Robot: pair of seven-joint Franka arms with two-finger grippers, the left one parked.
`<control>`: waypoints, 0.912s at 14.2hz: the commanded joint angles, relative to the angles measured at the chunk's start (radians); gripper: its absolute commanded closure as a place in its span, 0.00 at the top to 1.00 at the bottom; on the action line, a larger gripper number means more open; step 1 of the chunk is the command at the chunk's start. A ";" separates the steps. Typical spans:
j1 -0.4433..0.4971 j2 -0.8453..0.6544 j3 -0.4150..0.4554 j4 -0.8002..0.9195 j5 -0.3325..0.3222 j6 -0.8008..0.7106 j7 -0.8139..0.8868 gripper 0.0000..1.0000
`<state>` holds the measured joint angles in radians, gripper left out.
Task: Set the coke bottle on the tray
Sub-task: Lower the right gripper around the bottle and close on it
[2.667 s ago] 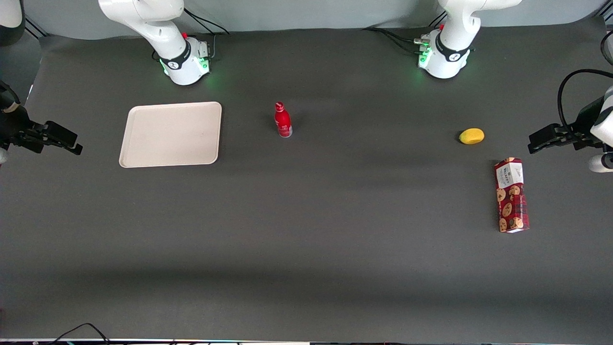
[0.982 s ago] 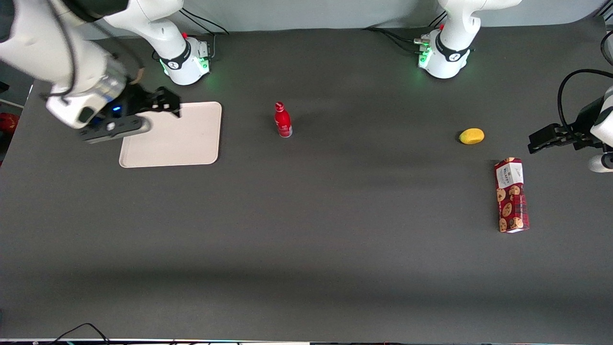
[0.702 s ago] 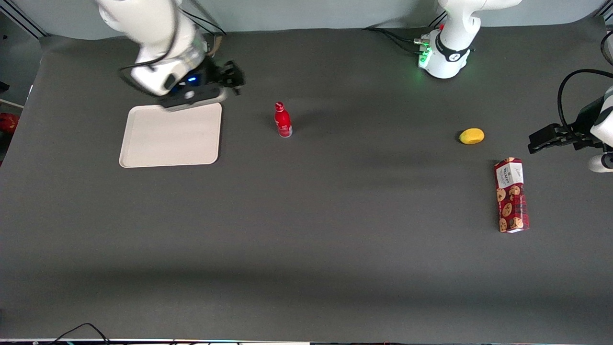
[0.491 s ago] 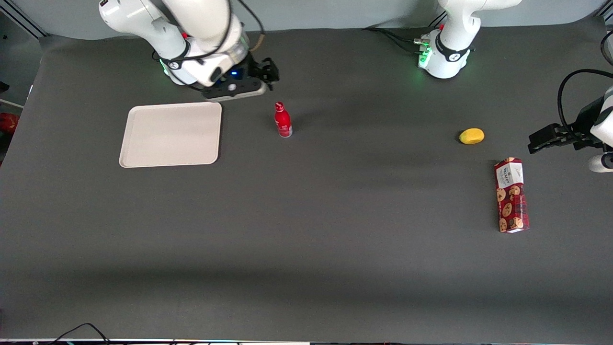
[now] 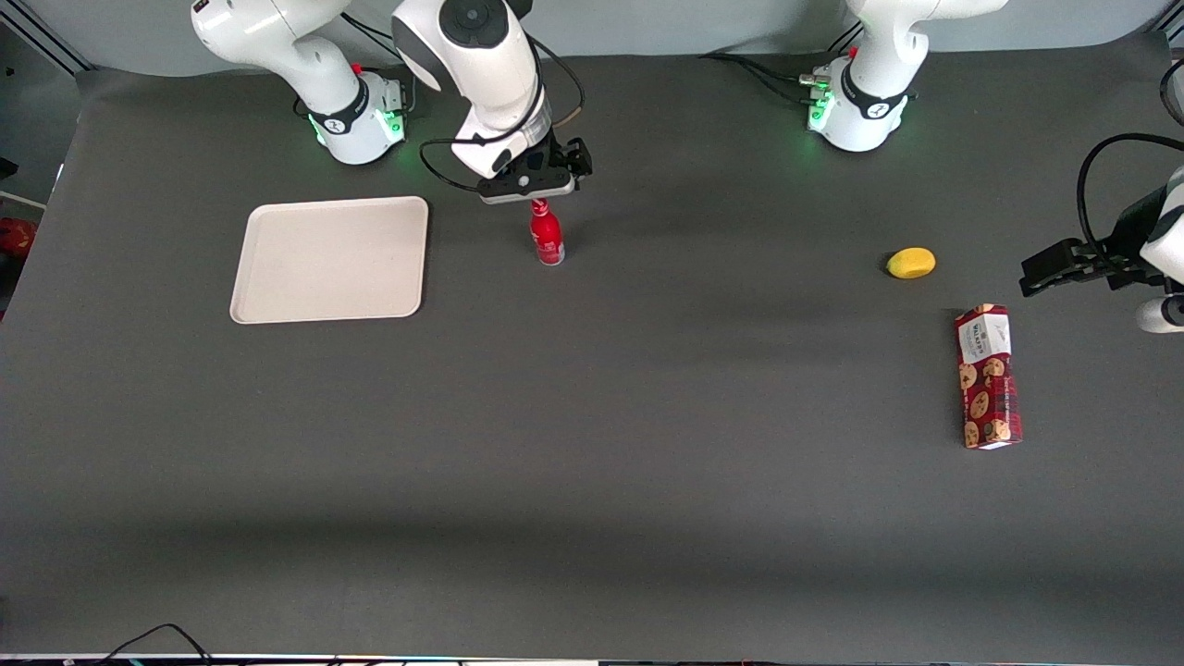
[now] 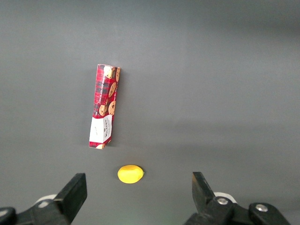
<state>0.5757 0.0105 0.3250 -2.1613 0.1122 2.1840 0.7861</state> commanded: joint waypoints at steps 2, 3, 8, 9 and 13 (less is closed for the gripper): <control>-0.003 -0.012 0.006 -0.143 -0.032 0.151 0.027 1.00; -0.003 0.002 0.008 -0.144 -0.032 0.157 0.033 1.00; -0.003 0.062 0.048 -0.147 -0.032 0.163 0.076 1.00; -0.003 0.062 0.061 -0.149 -0.032 0.165 0.078 1.00; -0.003 0.069 0.077 -0.176 -0.054 0.189 0.076 1.00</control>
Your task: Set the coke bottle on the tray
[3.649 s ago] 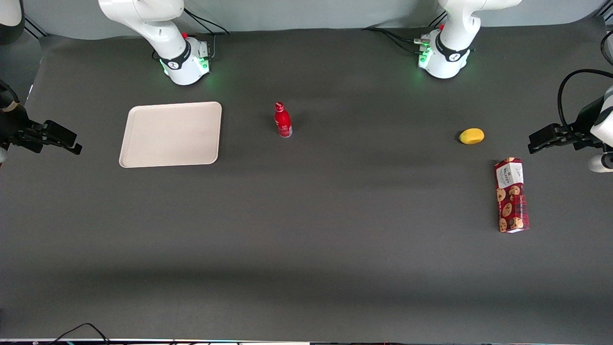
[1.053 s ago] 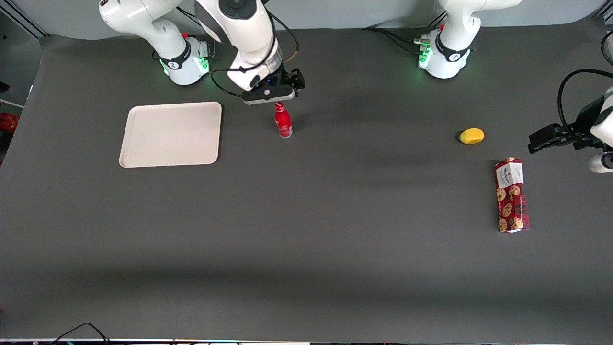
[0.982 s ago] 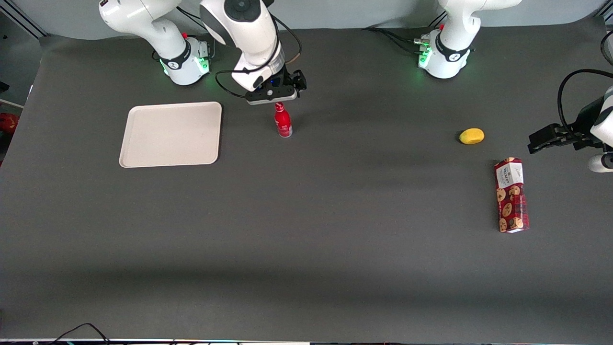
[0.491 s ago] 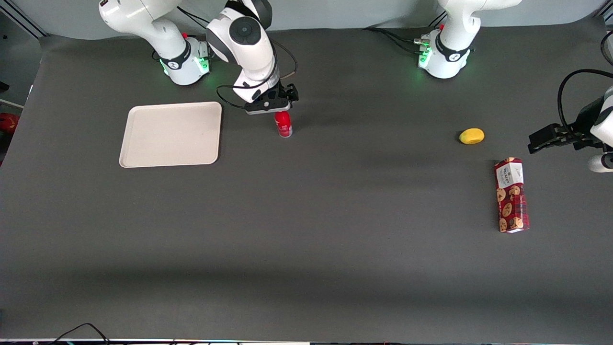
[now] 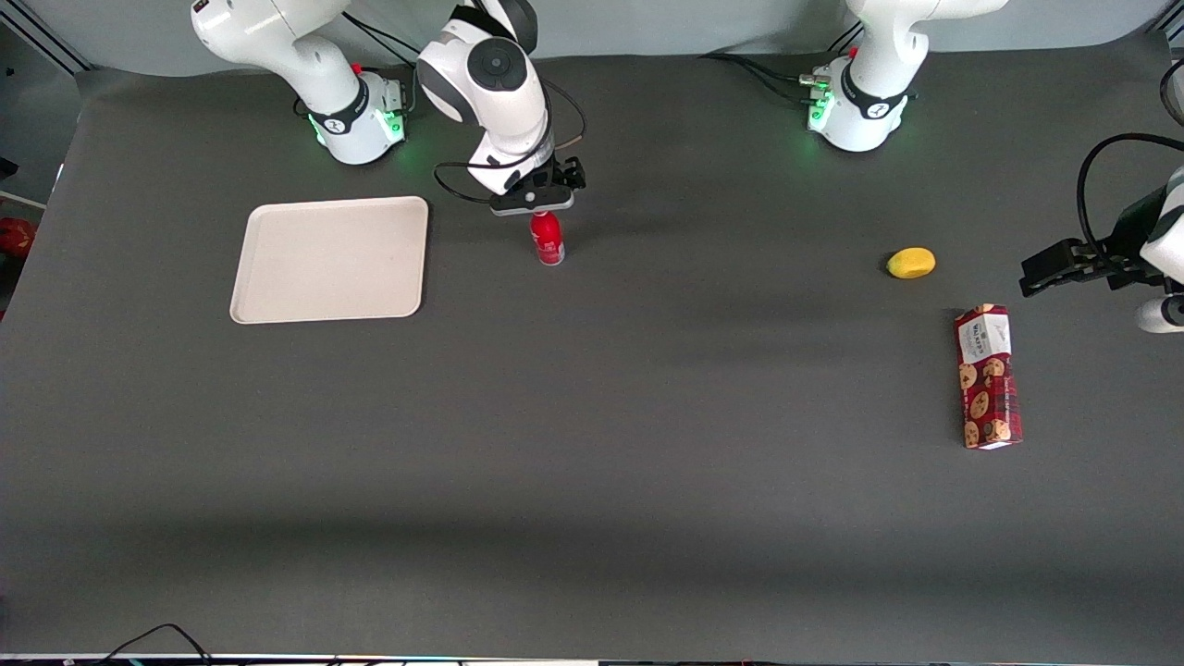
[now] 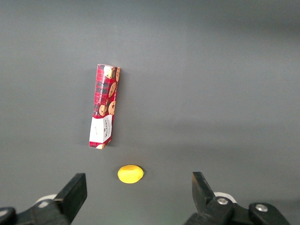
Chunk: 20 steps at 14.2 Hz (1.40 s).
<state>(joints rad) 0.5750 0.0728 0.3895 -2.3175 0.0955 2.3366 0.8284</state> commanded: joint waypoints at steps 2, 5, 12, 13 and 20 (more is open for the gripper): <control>-0.010 0.010 0.014 -0.033 -0.065 0.053 0.034 1.00; -0.012 0.024 0.014 -0.031 -0.066 0.055 0.035 0.98; -0.014 0.038 0.014 -0.028 -0.086 0.078 0.034 0.60; -0.014 0.036 0.014 -0.028 -0.103 0.078 0.034 0.38; -0.012 0.035 0.014 -0.022 -0.108 0.076 0.025 0.00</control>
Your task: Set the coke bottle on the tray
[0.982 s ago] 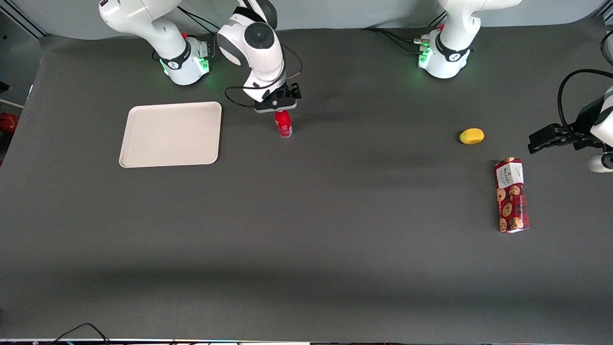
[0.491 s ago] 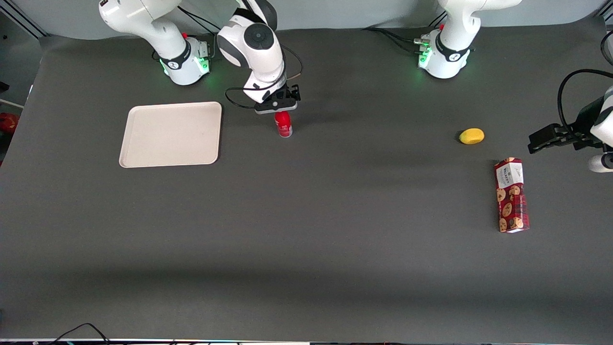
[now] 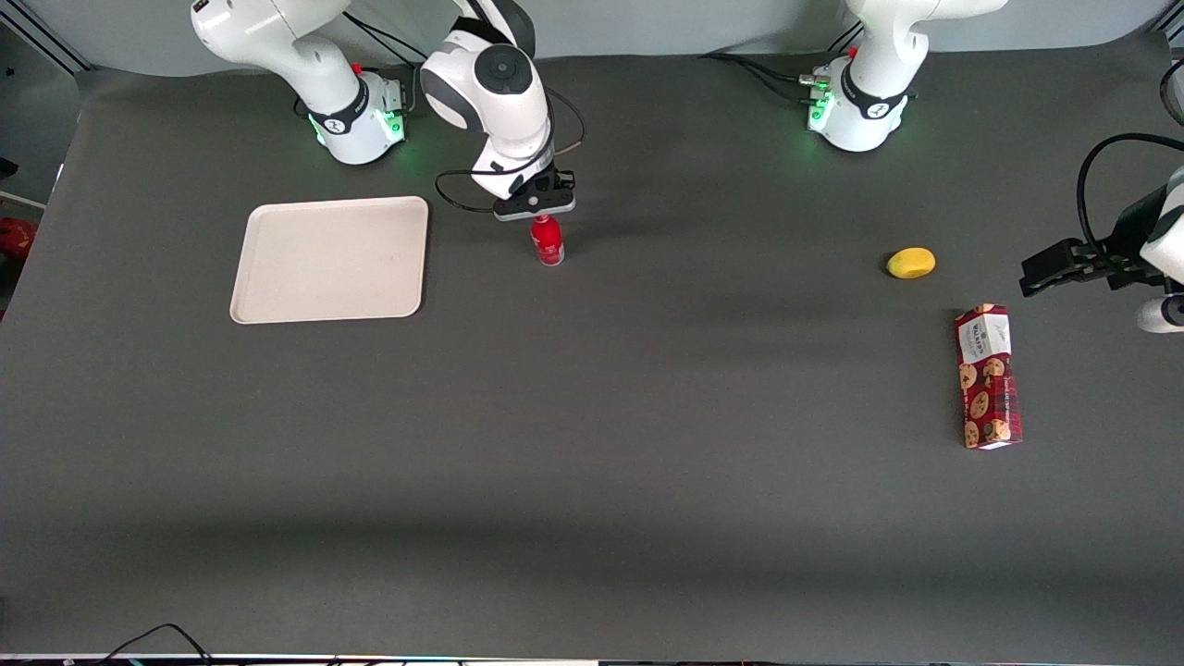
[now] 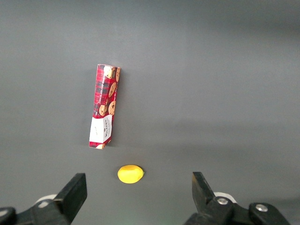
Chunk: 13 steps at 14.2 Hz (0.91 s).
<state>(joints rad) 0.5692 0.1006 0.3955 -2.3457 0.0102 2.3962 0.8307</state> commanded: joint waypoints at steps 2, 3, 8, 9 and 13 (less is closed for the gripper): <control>-0.008 0.001 0.008 0.011 -0.022 0.011 0.024 0.00; -0.008 0.001 0.008 0.026 -0.022 0.001 0.025 0.00; -0.031 -0.030 -0.010 0.216 -0.009 -0.340 0.033 1.00; -0.032 -0.039 -0.010 0.277 -0.009 -0.429 0.034 1.00; -0.032 -0.136 -0.044 0.474 -0.009 -0.641 -0.034 1.00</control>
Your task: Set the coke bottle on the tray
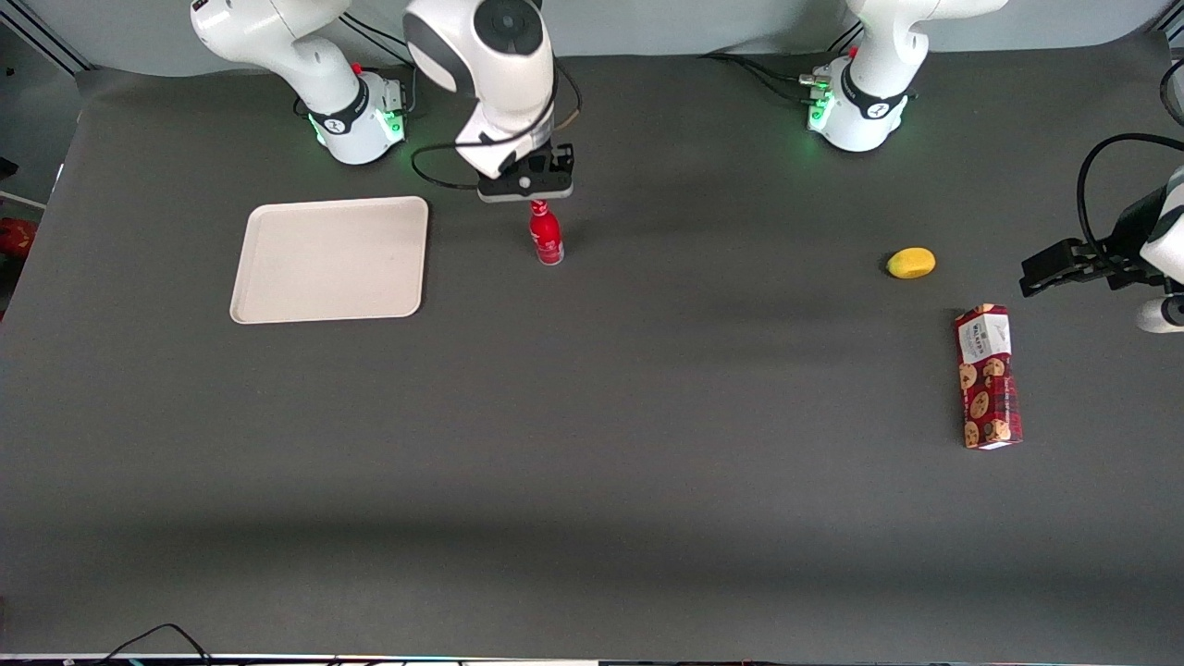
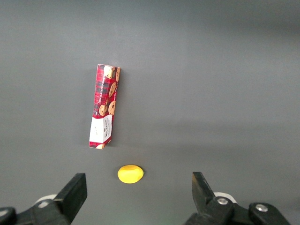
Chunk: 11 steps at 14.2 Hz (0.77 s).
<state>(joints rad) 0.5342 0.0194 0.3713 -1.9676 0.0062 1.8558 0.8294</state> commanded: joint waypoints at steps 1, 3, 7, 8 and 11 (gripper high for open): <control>0.003 -0.079 -0.037 0.160 -0.003 -0.175 -0.088 1.00; 0.003 -0.087 -0.078 0.322 0.033 -0.347 -0.162 1.00; 0.003 -0.085 -0.107 0.406 0.081 -0.435 -0.176 1.00; 0.004 -0.082 -0.104 0.371 0.089 -0.396 -0.176 1.00; 0.009 -0.087 -0.072 0.183 0.092 -0.171 -0.173 1.00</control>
<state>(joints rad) 0.5387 -0.0714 0.2803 -1.6660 0.0814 1.5583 0.6691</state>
